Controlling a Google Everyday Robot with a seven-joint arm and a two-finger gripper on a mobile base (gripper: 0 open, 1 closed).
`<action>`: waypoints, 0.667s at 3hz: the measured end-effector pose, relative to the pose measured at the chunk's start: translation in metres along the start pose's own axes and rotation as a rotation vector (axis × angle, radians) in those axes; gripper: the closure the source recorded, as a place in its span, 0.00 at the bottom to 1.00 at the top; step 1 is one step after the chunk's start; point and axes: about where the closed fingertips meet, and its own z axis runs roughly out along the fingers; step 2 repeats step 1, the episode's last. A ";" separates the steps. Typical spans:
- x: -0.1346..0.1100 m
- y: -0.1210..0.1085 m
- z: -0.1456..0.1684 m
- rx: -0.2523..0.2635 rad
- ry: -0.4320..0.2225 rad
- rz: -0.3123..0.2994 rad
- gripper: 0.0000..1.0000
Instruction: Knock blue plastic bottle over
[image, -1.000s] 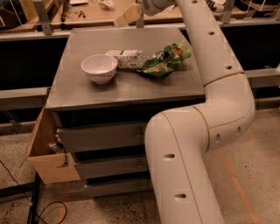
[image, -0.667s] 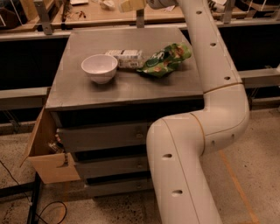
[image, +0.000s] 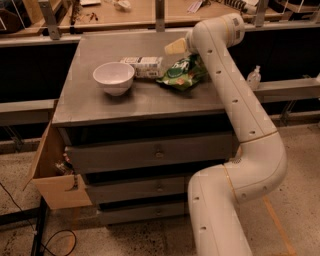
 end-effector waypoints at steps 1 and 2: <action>0.018 0.020 0.004 0.018 0.019 0.005 0.00; 0.018 0.020 0.004 0.018 0.019 0.005 0.00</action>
Offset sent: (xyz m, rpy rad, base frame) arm 0.0000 0.0000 0.0000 0.0000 0.0000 0.0000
